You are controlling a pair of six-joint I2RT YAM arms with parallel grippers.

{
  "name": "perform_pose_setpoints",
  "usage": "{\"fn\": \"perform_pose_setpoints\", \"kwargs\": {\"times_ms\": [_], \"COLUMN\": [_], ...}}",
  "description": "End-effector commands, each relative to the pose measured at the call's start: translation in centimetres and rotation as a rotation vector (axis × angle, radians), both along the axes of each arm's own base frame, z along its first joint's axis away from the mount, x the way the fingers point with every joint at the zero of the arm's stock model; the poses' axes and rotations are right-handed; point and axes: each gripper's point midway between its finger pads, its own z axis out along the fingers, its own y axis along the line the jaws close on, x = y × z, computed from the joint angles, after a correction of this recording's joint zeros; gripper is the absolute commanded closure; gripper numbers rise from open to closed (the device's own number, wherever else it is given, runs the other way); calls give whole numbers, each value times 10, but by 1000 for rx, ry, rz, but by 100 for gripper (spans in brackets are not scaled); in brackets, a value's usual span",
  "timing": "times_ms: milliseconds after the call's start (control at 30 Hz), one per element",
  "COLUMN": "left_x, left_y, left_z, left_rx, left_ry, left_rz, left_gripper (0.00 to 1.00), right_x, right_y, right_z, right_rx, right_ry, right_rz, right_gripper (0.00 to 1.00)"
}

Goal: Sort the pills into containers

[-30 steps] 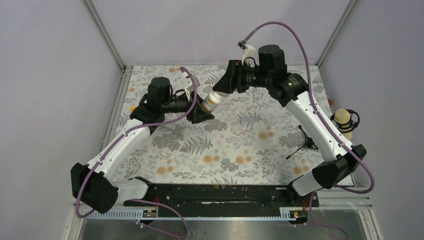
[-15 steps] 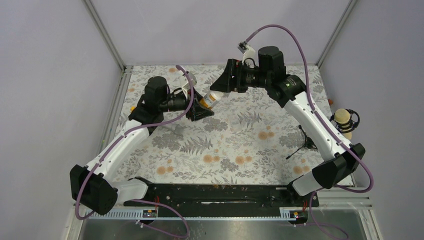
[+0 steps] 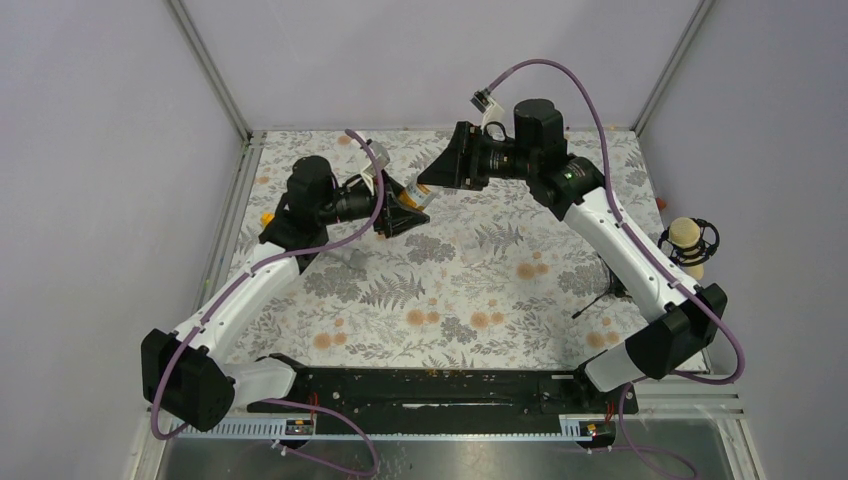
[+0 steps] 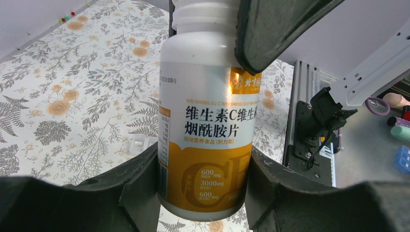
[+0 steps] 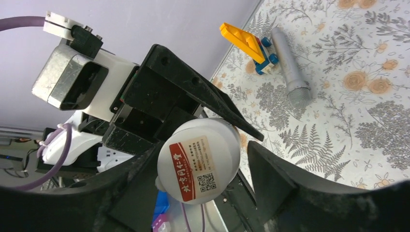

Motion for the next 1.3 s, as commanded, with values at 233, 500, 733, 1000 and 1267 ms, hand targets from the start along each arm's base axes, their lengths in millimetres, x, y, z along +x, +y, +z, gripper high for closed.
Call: {"fn": "perform_pose_setpoints", "kwargs": {"times_ms": [233, 500, 733, 1000, 1267], "left_x": [7, -2, -11, -19, -28], "left_y": [2, -3, 6, 0, -1], "left_z": [35, 35, 40, 40, 34], "left_rx": [-85, -85, -81, -108, -93], "left_ry": [-44, 24, 80, 152, 161], "left_rz": [57, -32, -135, -233, -286], "left_gripper": [53, 19, 22, 24, 19], "right_x": [-11, -20, -33, -37, -36], "right_y": [8, 5, 2, 3, 2], "right_z": [43, 44, 42, 37, 30], "right_rx": [69, 38, 4, -2, -51], "right_ry": [-152, -303, -349, -347, -334], "right_rz": [106, 194, 296, 337, 360], "right_gripper": [70, 77, 79, 78, 79]}}
